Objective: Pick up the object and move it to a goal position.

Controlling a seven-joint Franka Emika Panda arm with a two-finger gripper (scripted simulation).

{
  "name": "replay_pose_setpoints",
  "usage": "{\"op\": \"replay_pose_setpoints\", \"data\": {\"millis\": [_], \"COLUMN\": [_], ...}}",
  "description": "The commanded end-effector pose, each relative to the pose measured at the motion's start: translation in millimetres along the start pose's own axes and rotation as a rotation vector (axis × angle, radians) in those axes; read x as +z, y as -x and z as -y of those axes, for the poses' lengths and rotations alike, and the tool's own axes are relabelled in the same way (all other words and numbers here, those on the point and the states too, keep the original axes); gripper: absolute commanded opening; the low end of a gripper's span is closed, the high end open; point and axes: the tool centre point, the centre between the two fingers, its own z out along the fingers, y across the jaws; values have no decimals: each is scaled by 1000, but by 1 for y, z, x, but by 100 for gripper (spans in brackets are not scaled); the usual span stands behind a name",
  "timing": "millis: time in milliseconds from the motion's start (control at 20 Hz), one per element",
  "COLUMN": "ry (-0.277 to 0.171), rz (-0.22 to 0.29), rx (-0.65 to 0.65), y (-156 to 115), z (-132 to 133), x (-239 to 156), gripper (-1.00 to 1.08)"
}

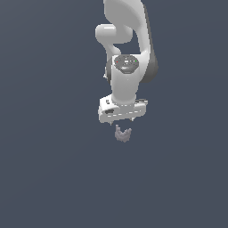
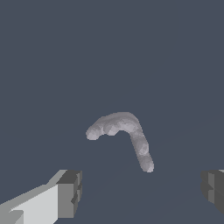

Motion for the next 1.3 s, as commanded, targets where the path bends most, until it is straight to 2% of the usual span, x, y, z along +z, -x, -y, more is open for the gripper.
{"op": "replay_pose_setpoints", "data": {"millis": [0, 1250], "ry": [1, 14], "rz": [0, -8], "rx": [-44, -717], "y": [-1, -15], "z": [0, 1], "x": [1, 12], "gripper": [100, 100]}}
